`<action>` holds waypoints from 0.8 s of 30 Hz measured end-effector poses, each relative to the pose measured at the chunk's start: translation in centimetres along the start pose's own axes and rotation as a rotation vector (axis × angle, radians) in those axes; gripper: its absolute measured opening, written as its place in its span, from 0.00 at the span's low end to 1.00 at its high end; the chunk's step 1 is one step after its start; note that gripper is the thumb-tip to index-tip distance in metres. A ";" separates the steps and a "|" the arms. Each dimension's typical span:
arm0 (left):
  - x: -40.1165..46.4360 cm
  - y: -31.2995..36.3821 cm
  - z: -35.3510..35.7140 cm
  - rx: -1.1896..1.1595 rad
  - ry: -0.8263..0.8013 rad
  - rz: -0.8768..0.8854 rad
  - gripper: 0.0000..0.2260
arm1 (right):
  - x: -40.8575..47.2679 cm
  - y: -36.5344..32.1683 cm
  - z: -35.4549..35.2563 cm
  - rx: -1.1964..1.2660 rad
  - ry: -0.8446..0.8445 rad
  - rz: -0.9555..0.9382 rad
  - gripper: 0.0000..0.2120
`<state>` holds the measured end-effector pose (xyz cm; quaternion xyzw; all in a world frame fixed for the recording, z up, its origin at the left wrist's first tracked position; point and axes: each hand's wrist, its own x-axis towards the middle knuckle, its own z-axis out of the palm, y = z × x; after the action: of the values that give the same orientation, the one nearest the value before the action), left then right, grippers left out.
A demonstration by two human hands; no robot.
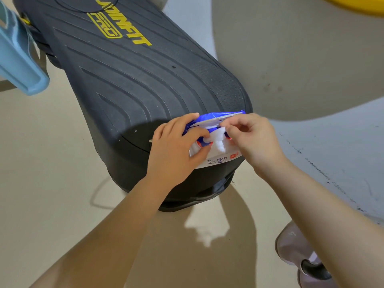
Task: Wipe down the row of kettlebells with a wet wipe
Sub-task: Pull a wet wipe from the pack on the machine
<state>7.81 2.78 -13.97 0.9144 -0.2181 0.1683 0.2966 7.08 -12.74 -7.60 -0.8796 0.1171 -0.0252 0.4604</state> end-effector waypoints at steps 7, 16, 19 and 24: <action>0.0 -0.1 -0.1 -0.021 -0.049 -0.040 0.14 | -1.4 0.1 1.5 -0.510 0.031 -0.373 0.09; 0.0 0.0 -0.5 -0.030 -0.064 -0.017 0.14 | -0.8 -0.3 2.4 -0.609 -0.031 -0.248 0.14; -0.2 0.0 -0.3 0.027 -0.054 0.007 0.13 | -0.9 -0.3 1.3 -0.329 -0.008 -0.224 0.15; -0.3 0.3 0.0 0.087 -0.011 0.023 0.10 | -0.5 -1.4 -0.7 0.069 -0.024 0.018 0.19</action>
<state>7.40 2.67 -13.93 0.9247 -0.2225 0.1761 0.2537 6.75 -12.43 -5.97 -0.8624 0.1183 -0.0144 0.4920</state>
